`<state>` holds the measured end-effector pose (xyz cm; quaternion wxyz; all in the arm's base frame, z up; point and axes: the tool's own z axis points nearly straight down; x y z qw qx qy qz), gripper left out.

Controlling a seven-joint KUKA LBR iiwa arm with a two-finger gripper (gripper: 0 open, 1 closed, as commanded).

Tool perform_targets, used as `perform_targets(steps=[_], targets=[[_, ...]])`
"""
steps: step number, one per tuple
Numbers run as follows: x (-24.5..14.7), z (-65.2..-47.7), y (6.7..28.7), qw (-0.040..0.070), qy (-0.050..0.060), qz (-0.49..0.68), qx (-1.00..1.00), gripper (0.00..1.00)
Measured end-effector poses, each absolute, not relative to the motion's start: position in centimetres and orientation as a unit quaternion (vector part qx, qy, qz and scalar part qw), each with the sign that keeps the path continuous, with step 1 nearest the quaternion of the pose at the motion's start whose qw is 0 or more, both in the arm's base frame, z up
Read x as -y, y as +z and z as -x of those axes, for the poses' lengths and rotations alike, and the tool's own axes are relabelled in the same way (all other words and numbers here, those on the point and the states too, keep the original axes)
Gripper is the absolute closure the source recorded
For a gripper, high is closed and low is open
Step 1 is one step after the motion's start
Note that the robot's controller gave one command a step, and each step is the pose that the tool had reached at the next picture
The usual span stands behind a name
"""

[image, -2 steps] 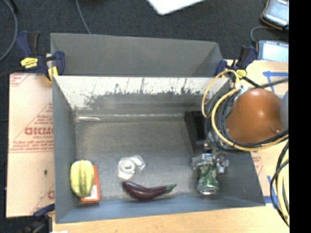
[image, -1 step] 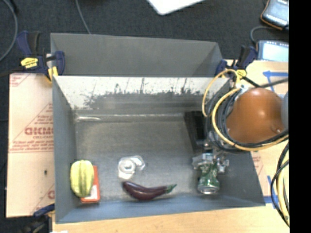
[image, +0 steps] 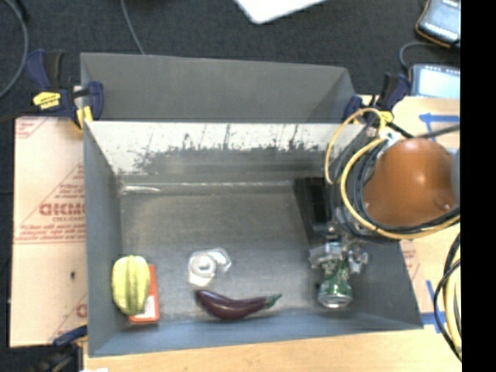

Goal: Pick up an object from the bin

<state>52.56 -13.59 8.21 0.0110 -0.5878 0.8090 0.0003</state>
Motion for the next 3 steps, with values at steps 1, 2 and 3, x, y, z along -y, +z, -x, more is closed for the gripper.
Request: perform_targets(steps=[1,2,3], targets=[[13.7,-52.5,8.8,0.01,0.001,0.587,-0.809,1.0],[13.7,-52.3,10.7,0.007,0.004,0.587,-0.81,1.0],[13.7,-52.4,13.2,0.008,0.002,0.587,-0.81,1.0]])
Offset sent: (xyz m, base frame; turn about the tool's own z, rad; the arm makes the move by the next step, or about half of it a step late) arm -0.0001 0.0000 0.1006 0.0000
